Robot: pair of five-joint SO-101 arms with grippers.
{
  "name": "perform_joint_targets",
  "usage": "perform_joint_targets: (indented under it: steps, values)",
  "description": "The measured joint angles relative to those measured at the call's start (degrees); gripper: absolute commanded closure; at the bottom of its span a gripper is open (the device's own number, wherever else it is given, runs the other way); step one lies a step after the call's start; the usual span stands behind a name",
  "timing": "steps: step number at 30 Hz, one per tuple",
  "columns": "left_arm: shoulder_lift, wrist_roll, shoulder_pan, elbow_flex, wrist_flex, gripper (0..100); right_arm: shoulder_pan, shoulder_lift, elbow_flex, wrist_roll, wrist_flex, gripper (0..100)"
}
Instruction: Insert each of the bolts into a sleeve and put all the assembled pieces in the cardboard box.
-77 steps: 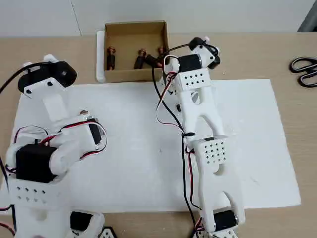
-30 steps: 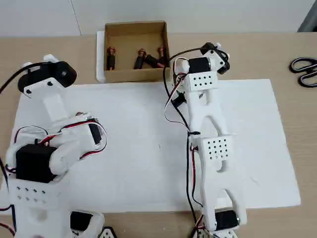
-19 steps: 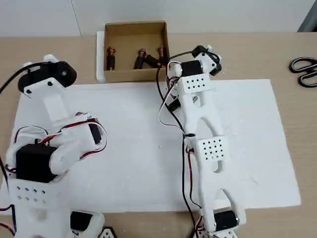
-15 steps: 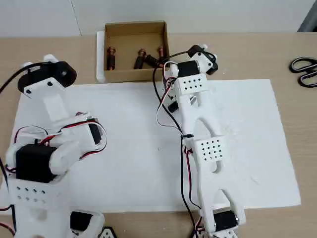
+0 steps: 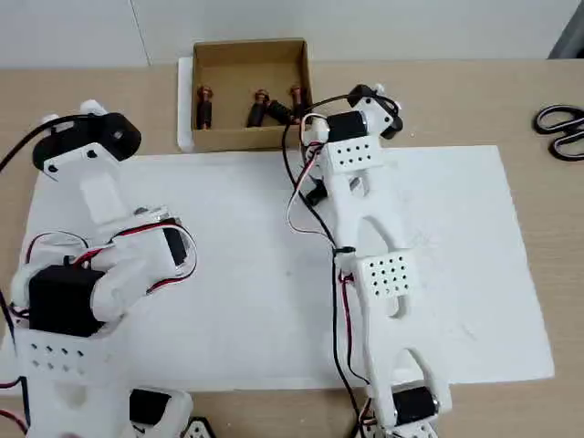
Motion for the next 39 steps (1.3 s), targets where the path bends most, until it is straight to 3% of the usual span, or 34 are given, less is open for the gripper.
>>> perform_joint_targets:
  steps: [3,10,17,39]
  values:
    - [0.0,0.0,0.0,0.0,0.0,99,-2.0,-1.8,0.4,0.1,-0.1,89.5]
    - [0.0,0.0,0.0,0.0,0.0,99,-2.5,-6.8,8.4,1.7,0.1,75.3]
    - [0.0,0.0,0.0,0.0,0.0,99,-2.8,-12.5,16.8,1.7,0.1,74.9]
    - [0.0,0.0,0.0,0.0,0.0,99,-4.2,-11.4,17.1,1.0,-2.9,75.0]
